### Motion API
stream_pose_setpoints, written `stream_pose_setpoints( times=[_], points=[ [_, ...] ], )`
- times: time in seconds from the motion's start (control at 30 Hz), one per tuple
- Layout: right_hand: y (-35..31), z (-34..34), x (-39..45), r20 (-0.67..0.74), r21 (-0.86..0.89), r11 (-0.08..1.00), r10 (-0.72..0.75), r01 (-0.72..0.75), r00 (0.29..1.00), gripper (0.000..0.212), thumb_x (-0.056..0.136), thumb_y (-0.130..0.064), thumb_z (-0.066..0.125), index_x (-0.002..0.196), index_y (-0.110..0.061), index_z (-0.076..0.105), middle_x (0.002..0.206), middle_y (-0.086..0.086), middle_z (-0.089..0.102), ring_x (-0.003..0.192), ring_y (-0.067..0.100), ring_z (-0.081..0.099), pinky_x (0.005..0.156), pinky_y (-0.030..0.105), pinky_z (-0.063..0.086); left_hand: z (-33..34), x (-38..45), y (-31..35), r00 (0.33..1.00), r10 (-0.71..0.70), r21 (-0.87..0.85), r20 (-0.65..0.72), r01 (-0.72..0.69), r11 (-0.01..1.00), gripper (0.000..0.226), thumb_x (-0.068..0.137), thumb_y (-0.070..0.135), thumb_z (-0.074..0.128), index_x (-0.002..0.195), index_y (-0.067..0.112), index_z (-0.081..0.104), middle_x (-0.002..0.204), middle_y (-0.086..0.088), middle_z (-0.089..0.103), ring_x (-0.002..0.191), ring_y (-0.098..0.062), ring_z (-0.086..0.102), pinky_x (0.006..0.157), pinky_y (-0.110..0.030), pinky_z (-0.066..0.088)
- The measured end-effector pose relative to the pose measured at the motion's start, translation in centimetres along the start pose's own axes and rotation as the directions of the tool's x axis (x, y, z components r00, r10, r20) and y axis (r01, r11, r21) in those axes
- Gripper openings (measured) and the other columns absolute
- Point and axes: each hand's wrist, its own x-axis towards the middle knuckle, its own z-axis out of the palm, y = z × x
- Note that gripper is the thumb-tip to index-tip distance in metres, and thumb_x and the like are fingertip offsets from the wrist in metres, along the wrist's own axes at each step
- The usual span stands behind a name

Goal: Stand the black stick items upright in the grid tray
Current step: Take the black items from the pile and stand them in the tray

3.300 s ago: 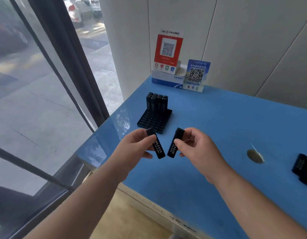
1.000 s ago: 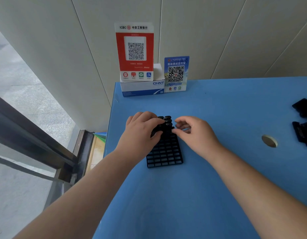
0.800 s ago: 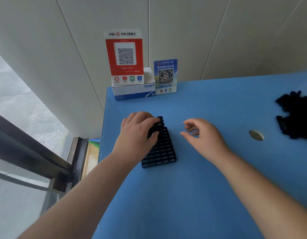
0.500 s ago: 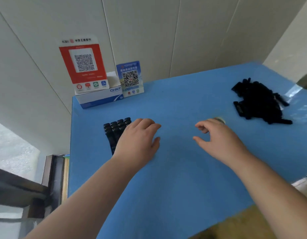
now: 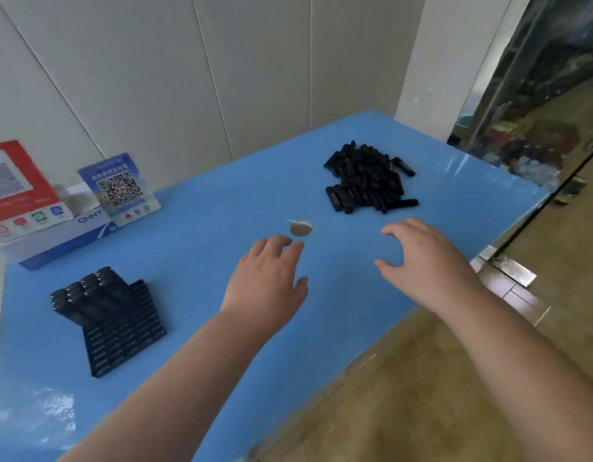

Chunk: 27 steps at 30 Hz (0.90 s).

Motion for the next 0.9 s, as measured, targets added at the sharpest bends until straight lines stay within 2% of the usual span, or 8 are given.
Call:
stream_pose_setpoints(
  times=[0.13, 0.27, 0.47, 0.7, 0.9],
  points=[
    [5.2, -3.3, -0.6, -0.022, -0.014, 1.000, -0.002, 0.002, 1.000, 0.049, 0.088, -0.041, 0.069, 0.132, -0.024, 0.056, 0.132, -0.007, 0.054, 0.124, 0.019, 0.051, 0.099, 0.036, 0.044, 1.3, 2.3, 6.8, 1.000, 0.026, -0.030, 0.011, -0.026, 0.999, 0.057, 0.094, 0.044, 0.052, 0.146, 0.023, 0.041, 0.145, 0.003, 0.044, 0.131, -0.023, 0.039, 0.108, -0.036, 0.038],
    [10.6, -5.8, -1.2, 0.031, 0.061, 0.998, -0.026, 0.024, 0.999, 0.049, 0.087, -0.042, 0.069, 0.132, -0.026, 0.055, 0.133, -0.011, 0.052, 0.124, 0.013, 0.050, 0.100, 0.032, 0.044, 2.7, 4.3, 12.7, 1.000, 0.026, -0.043, -0.002, -0.026, 0.999, 0.054, 0.093, 0.042, 0.055, 0.143, 0.022, 0.046, 0.141, 0.002, 0.047, 0.129, -0.023, 0.041, 0.106, -0.035, 0.039],
    [17.3, -7.7, -1.2, 0.049, 0.040, 0.998, -0.049, 0.047, 0.998, 0.048, 0.089, -0.043, 0.067, 0.133, -0.028, 0.055, 0.132, -0.013, 0.052, 0.125, 0.012, 0.049, 0.097, 0.030, 0.045, 4.1, 7.3, 19.4, 0.999, 0.019, -0.090, -0.037, -0.022, 0.996, 0.055, 0.093, 0.042, 0.057, 0.143, 0.020, 0.048, 0.140, 0.002, 0.050, 0.129, -0.022, 0.042, 0.106, -0.034, 0.037],
    [21.8, -7.2, 1.6, 0.063, 0.024, 0.999, -0.032, 0.031, 0.997, 0.047, 0.089, -0.046, 0.065, 0.132, -0.031, 0.054, 0.130, -0.017, 0.051, 0.122, 0.009, 0.050, 0.081, 0.023, 0.035, 6.0, 11.0, 21.6, 1.000, 0.015, -0.092, -0.017, -0.016, 0.996, 0.054, 0.093, 0.041, 0.057, 0.143, 0.022, 0.048, 0.139, 0.004, 0.050, 0.128, -0.021, 0.042, 0.106, -0.033, 0.037],
    [23.5, -6.5, 7.0, 0.135, 0.006, 0.997, -0.072, 0.071, 0.988, 0.051, 0.089, -0.046, 0.066, 0.136, -0.028, 0.053, 0.132, -0.013, 0.051, 0.125, 0.012, 0.050, 0.100, 0.030, 0.044, 7.7, 16.3, 20.5, 1.000, -0.013, -0.126, -0.012, 0.012, 0.992, 0.055, 0.094, 0.042, 0.056, 0.144, 0.023, 0.046, 0.139, 0.006, 0.049, 0.128, -0.019, 0.042, 0.104, -0.031, 0.038]
  ],
)
